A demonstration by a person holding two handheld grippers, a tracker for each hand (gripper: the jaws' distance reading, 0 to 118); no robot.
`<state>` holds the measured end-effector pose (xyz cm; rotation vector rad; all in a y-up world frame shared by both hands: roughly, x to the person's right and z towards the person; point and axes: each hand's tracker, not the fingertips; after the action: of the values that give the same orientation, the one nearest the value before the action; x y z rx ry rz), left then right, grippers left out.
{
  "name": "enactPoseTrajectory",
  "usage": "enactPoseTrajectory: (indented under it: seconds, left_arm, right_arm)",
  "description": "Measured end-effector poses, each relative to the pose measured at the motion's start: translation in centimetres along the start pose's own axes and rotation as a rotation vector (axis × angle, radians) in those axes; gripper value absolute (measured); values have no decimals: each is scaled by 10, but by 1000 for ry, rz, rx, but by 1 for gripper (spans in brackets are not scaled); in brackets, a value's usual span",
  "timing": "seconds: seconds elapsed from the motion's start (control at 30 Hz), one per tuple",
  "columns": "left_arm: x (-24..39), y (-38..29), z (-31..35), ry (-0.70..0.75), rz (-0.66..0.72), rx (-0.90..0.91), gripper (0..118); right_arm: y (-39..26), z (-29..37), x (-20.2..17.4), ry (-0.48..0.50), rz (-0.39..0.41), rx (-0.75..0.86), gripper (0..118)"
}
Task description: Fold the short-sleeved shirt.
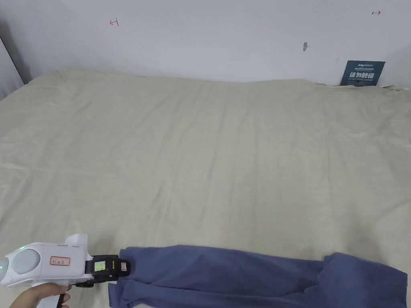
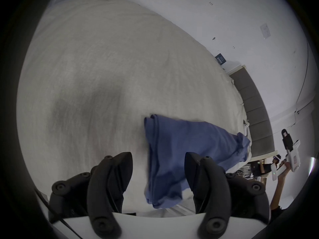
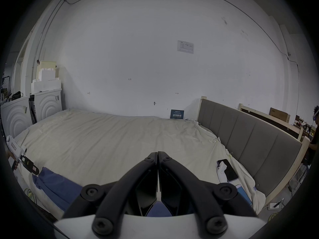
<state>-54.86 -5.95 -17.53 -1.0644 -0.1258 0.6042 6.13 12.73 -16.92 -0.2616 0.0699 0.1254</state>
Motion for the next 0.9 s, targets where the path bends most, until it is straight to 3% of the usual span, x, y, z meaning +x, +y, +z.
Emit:
enactPoseTrajectory:
  seconds: [0.53,0.6,0.63,0.67,0.8,0.9]
  left_arm:
    - [26,5,-24,-8,-80,-28,66]
    - [32,4,-25,9,-102,-32,52]
    - [21,13,-28,27,-124,-29,37]
    - [21,14,-29,64,-149,-34,13]
    - [27,9,-26,5,-141,-30,7]
    - [36,11,-16,39,-184,-11,6]
  right_arm:
    - [-1,-4,-6,4,-15,-26,0]
    - [-3,-4,-3,2,-20,-26,0]
    - [-3,-4,-2,1,-21,-26,0]
    - [-3,-4,0,-1,-24,-26,0]
    - [-4,0,5,-9,-35,-23,0]
    - [-6,1,10,-13,-41,-21,0]
